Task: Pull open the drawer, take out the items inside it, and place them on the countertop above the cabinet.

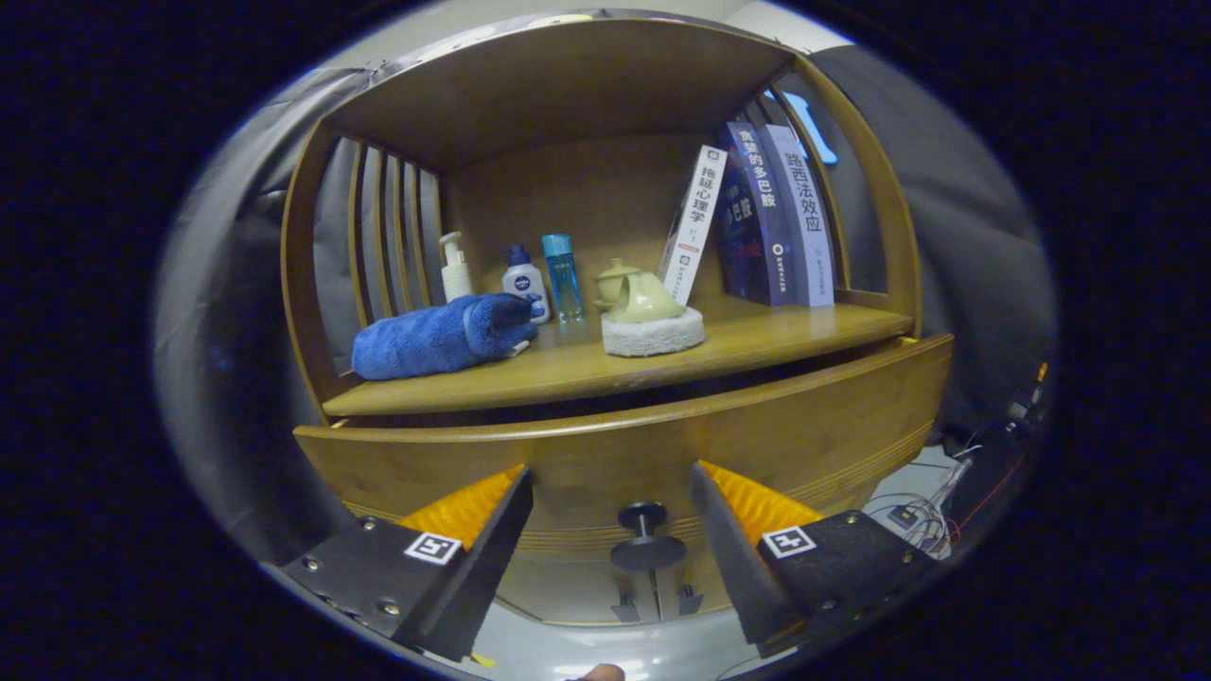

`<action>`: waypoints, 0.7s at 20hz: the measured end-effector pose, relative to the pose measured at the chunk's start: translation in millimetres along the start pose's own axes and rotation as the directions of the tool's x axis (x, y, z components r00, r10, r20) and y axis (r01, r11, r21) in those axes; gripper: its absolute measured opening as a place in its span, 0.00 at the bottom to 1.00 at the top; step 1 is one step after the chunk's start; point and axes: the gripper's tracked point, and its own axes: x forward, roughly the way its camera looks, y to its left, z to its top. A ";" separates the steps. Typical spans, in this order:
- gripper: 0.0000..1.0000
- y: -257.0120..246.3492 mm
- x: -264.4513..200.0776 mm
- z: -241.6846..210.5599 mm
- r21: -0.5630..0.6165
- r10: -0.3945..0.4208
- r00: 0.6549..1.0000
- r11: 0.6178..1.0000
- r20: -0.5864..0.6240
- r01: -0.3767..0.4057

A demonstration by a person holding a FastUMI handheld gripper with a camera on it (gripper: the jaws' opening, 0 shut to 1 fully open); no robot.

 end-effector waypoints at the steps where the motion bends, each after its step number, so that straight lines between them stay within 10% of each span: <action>1: 1.00 -0.2 3.8 0.6 0.002 0.000 1.000 1.000 -0.002 0.000; 14: 0.99 -0.8 25.2 3.5 0.010 0.006 1.000 1.000 -0.012 -0.006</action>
